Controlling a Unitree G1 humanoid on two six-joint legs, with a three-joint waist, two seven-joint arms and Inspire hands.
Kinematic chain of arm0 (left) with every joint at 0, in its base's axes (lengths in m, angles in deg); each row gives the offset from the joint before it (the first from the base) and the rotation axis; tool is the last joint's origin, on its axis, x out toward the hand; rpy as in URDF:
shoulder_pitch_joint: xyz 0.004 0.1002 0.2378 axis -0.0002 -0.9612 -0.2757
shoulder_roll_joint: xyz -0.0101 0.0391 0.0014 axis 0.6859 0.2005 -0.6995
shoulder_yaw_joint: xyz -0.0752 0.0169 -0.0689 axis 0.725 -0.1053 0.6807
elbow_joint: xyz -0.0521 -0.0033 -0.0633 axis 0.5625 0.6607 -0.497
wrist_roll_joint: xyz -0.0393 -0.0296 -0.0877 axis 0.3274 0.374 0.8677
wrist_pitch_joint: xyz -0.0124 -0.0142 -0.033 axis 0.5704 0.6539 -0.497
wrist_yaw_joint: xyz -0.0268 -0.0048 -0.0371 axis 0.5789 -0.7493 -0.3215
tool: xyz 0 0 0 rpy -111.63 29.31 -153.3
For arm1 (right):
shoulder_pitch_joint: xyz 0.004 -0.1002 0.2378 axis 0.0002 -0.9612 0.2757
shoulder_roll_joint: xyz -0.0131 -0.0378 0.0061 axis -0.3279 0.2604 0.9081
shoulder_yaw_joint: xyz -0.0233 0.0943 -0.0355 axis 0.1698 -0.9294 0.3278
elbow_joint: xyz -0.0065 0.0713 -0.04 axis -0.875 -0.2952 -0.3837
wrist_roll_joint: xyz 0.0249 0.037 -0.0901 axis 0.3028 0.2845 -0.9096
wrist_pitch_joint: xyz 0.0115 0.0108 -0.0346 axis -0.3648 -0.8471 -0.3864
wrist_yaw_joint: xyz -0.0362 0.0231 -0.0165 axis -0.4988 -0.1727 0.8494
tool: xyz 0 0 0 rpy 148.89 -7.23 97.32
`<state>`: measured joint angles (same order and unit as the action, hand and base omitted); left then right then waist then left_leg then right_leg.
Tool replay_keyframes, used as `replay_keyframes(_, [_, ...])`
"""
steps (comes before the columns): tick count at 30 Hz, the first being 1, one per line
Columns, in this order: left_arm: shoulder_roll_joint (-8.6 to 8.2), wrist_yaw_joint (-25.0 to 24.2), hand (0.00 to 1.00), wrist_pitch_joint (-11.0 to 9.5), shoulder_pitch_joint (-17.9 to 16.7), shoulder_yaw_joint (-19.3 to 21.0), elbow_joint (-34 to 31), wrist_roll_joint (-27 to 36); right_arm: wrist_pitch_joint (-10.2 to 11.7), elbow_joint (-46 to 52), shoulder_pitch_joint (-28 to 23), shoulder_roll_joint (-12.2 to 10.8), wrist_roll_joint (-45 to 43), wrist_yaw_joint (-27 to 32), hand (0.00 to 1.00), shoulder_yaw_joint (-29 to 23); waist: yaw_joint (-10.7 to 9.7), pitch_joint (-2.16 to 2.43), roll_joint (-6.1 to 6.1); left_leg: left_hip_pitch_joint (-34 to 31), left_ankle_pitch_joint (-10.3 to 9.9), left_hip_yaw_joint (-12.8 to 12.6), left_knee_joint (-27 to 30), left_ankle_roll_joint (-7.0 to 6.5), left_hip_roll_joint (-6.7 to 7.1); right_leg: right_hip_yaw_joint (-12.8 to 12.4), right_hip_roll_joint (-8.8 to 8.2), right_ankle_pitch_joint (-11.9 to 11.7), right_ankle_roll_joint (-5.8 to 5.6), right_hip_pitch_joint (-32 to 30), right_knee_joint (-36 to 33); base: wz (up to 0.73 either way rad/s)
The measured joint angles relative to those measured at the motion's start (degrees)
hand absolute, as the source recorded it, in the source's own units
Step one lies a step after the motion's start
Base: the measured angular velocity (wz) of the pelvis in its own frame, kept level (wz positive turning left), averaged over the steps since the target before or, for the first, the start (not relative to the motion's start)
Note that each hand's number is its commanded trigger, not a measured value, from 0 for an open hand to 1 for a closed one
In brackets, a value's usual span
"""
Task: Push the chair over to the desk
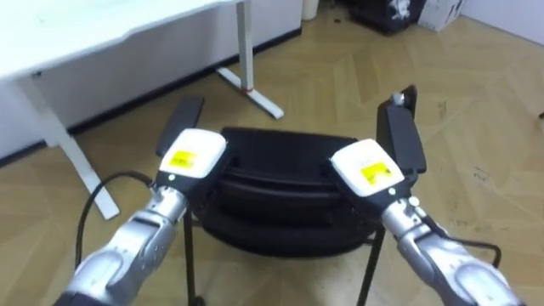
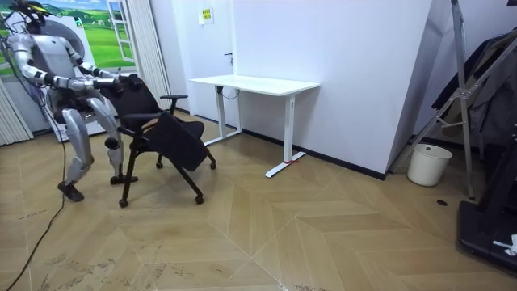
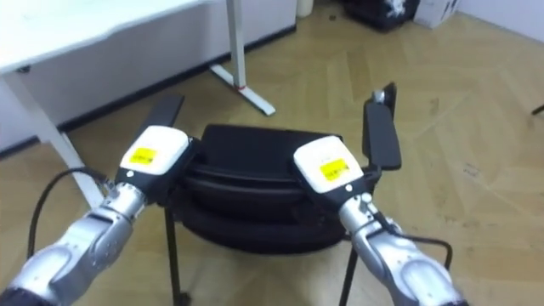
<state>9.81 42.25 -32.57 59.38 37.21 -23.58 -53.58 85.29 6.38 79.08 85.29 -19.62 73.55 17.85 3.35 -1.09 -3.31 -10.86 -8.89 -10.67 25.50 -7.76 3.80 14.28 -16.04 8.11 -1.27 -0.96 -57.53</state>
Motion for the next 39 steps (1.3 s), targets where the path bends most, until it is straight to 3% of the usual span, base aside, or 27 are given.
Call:
replay_keyframes(1, [0.37,0.15,1.0,-0.34,0.0,-0.15,0.48,-0.01,0.01,-0.81,-0.22,-0.83,0.1,0.36,1.0,0.1,0.06,-0.04,0.38,1.24,-0.98,1.58,-0.02,-0.19,0.05,-1.24,0.52,-3.05,-0.64,-1.84,-3.12,0.08])
replay_keyframes(2, [0.56,0.38,1.0,-0.43,0.03,-0.25,0.77,0.0,0.0,-1.14,-0.14,-1.21,0.11,0.49,1.0,0.18,0.22,-0.2,0.73,1.73,-1.38,2.41,-0.04,-0.23,0.03,-1.59,0.98,-2.4,-0.81,-3.21,-4.17,0.0])
replay_keyframes(3, [0.63,0.75,1.0,-0.41,0.0,-0.32,1.16,0.02,-0.16,-1.38,-0.05,-1.51,-0.06,0.62,1.0,0.39,0.24,-0.37,1.85,2.44,-1.85,4.5,-0.24,-0.29,-0.02,-1.32,1.88,0.16,-0.86,-6.17,-5.31,0.03])
replay_keyframes(5, [0.93,1.49,1.0,-0.73,-0.16,-0.27,1.49,0.02,-0.17,-1.38,-0.04,-1.59,-0.25,0.81,1.0,0.68,0.34,-0.34,2.64,3.6,-1.94,6.73,-1.67,-0.31,0.15,-0.62,3.99,2.75,-0.83,-10.94,-3.1,0.17])
replay_keyframes(8, [1.59,2.3,1.0,-1.02,-0.25,-0.29,1.37,-0.3,-0.13,-1.4,-0.12,-2.02,-0.29,1.1,1.0,0.83,0.04,-0.26,2.55,5.16,-2.6,10.1,-2.84,0.07,0.5,-0.4,8.17,3.76,-0.81,-16.62,11.47,0.4])
replay_keyframes(9, [1.54,2.3,1.0,-1.03,-0.54,-0.3,1.48,-0.33,-0.01,-1.44,-0.29,-2.02,-0.32,1.11,1.0,0.83,-0.2,-0.26,2.46,6.22,-3.42,11.3,-2.85,0.29,0.85,-1.48,9.44,3.15,-0.51,-17.32,19.81,0.58])
replay_keyframes(10, [1.52,2.38,1.0,-1.03,-1.25,-0.31,1.42,-0.27,0.36,-1.54,-0.53,-1.91,-0.51,1.09,1.0,0.99,-0.84,-0.07,2.05,7.29,-4.38,12.51,-2.71,0.57,1.51,-1.75,10.02,1.84,-0.24,-16.92,28.1,0.64])
replay_keyframes(12, [1.44,2.27,1.0,-0.95,-1.85,-0.31,1.15,-0.12,1.03,-1.87,-0.64,-1.79,-0.95,1.08,1.0,0.99,-1.86,0.18,1.24,9.22,-6.11,13.82,-2.2,1.11,2.11,-2.92,10.05,-0.52,-0.45,-15.61,37.56,0.79])
replay_keyframes(14, [1.12,2.33,1.0,-0.7,-2.64,-0.26,1.2,0.17,1.63,-1.94,-0.63,-1.46,-1.26,1.01,1.0,0.98,-2.71,0.3,1.05,11.04,-8.54,15.05,-1.15,1.99,2.12,-3.75,9.61,-3.05,-0.39,-14.38,38.6,0.62])
replay_keyframes(16, [0.84,2.35,1.0,-0.48,-3.45,0.76,0.25,0.19,1.96,-1.67,0.05,-1.43,-1.73,0.86,1.0,0.96,-2.11,0.47,1.21,12.54,-12.05,15.41,0.79,3.98,0.23,-4.83,10.52,-3.53,0.05,-15.21,32.64,0.46])
replay_keyframes(17, [0.93,2.35,1.0,-0.45,-3.45,0.99,0.27,0.19,1.97,-1.63,0.25,-1.38,-1.82,0.84,1.0,0.96,-2.18,0.81,0.65,12.75,-13.1,15.03,1.67,4.74,-0.6,-4.81,10.76,-2.97,0.31,-15.37,30.88,0.66])
replay_keyframes(18, [0.58,2.33,1.0,-0.3,-3.37,1.23,0.14,0.18,1.96,-1.69,0.73,-1.28,-1.83,0.54,1.0,0.96,-2.1,0.91,0.55,13.03,-15.39,13.54,3.94,6.5,-3.45,-4.85,12.51,-0.76,2.39,-15.19,28.12,0.62])
replay_keyframes(19, [-0.07,2.25,1.0,-0.08,-3.14,1.27,0.82,0.18,1.95,-1.84,1.22,-0.94,-1.73,-0.25,1.0,0.83,-1.41,1.37,2.01,13.31,-16.99,12.02,6.37,7.78,-6.42,-4.94,15.37,0.63,4.14,-14.29,27.43,0.51])
replay_keyframes(20, [-0.28,2.26,1.0,-0.03,-2.99,1.33,0.92,0.18,1.95,-1.84,1.44,-0.83,-1.73,-0.65,1.0,0.64,-1.16,1.41,2.44,13.39,-17.11,11.43,7.97,8.29,-7.62,-5.06,16.56,1.07,4.85,-13.79,27.21,0.25])
replay_keyframes(21, [-0.37,2.31,1.0,0.01,-2.88,1.6,0.8,0.18,1.95,-2.06,2.03,-0.9,-1.74,-1.0,1.0,0.55,-0.19,1.16,2.63,12.05,-16.37,9.19,13.24,9.03,-9.44,-5.32,17.92,2.32,6.65,-12.97,26.16,0.15])
replay_keyframes(22, [-0.36,2.29,1.0,0.06,-2.8,1.66,0.77,0.18,2.13,-2.39,2.38,-0.93,-1.73,-1.01,1.0,0.55,0.56,0.99,2.36,9.55,-13.95,8.79,20.28,9.56,-10.56,-5.53,18.55,3.74,7.83,-12.15,24.75,0.19])
replay_keyframes(23, [-0.39,2.29,1.0,0.08,-2.88,1.66,0.92,0.18,2.32,-2.68,2.44,-1.0,-1.75,-0.99,1.0,0.56,0.8,0.92,2.23,8.4,-12.12,8.86,23.27,10.01,-11.2,-5.32,18.54,4.6,8.14,-11.69,24.3,0.29])
replay_keyframes(25, [-0.79,2.27,1.0,0.1,-3.13,1.62,1.43,0.1,2.97,-3.78,2.42,-1.13,-1.74,-0.54,1.0,0.55,1.18,0.63,1.54,5.17,-5.26,9.23,31.39,10.96,-12.76,-3.13,17.96,7.43,8.68,-8.66,23.82,0.49])
replay_keyframes(28, [-0.73,2.68,1.0,0.09,-3.39,1.63,1.22,-0.37,2.99,-4.15,2.46,-1.18,-1.42,-0.05,1.0,0.51,2.3,0.32,-0.07,2.09,-5.2,7.69,31.7,11.2,-15.27,-0.9,17.34,9.7,10.12,-5.92,24.09,0.36])
replay_keyframes(30, [-0.87,3.25,1.0,0.09,-3.37,1.61,1.29,-0.57,3.08,-4.31,2.45,-1.15,-1.44,0.44,1.0,0.5,2.35,-0.01,-0.91,0.79,-5.22,7.09,26.78,11.24,-15.1,0.26,16.91,9.96,10.45,-4.07,25.69,0.41])
replay_keyframes(32, [-0.98,4.3,1.0,0.09,-3.46,1.62,1.26,-0.91,3.13,-4.19,2.49,-1.07,-1.68,1.01,1.0,0.33,2.24,0.09,-1.3,-1.21,-5.16,5.59,20.23,11.31,-14.89,1.52,16.68,10.01,10.57,-3.13,27.85,0.35])
replay_keyframes(33, [-1.16,4.5,1.0,0.13,-3.43,1.94,0.79,-1.35,3.17,-3.97,2.49,-0.84,-1.75,1.28,1.0,0.25,2.24,0.26,-1.79,-2.41,-4.95,4.72,14.69,11.36,-13.94,1.72,16.57,9.94,10.72,-2.86,28.94,0.22])
replay_keyframes(35, [-1.44,4.72,1.0,0.35,-3.72,2.34,-0.17,-1.9,3.36,-3.67,2.49,-0.45,-1.79,1.74,1.0,0.17,2.81,0.11,-2.28,-2.99,-3.92,4.38,5.43,12.43,-11.78,1.76,16.34,9.65,11.25,-1.95,30.68,0.06])
replay_keyframes(37, [-2.18,4.76,1.0,1.01,-4.46,2.84,-1.54,-2.86,3.65,-3.66,2.47,0.07,-1.92,2.29,1.0,0.16,3.28,0.17,-2.63,-3.54,0.1,4.3,-4.41,12.29,-8.77,2.68,16.17,9.48,11.49,-0.24,32.98,0.1])
replay_keyframes(38, [-2.21,4.76,1.0,1.2,-4.59,2.82,-1.78,-2.91,3.66,-3.65,2.47,0.21,-1.92,2.53,1.0,0.16,3.43,0.13,-2.76,-3.54,1.39,4.36,-6.29,12.11,-7.99,2.72,16.17,9.52,11.47,-0.03,33.19,0.09])
replay_keyframes(39, [-2.21,4.74,1.0,1.76,-4.98,2.75,-2.67,-2.92,3.66,-3.55,2.47,0.28,-1.94,2.73,1.0,0.17,3.83,0.23,-2.81,-3.48,3.92,4.41,-9.23,11.74,-6.79,2.79,16.22,9.63,11.47,0.51,33.9,0.0])
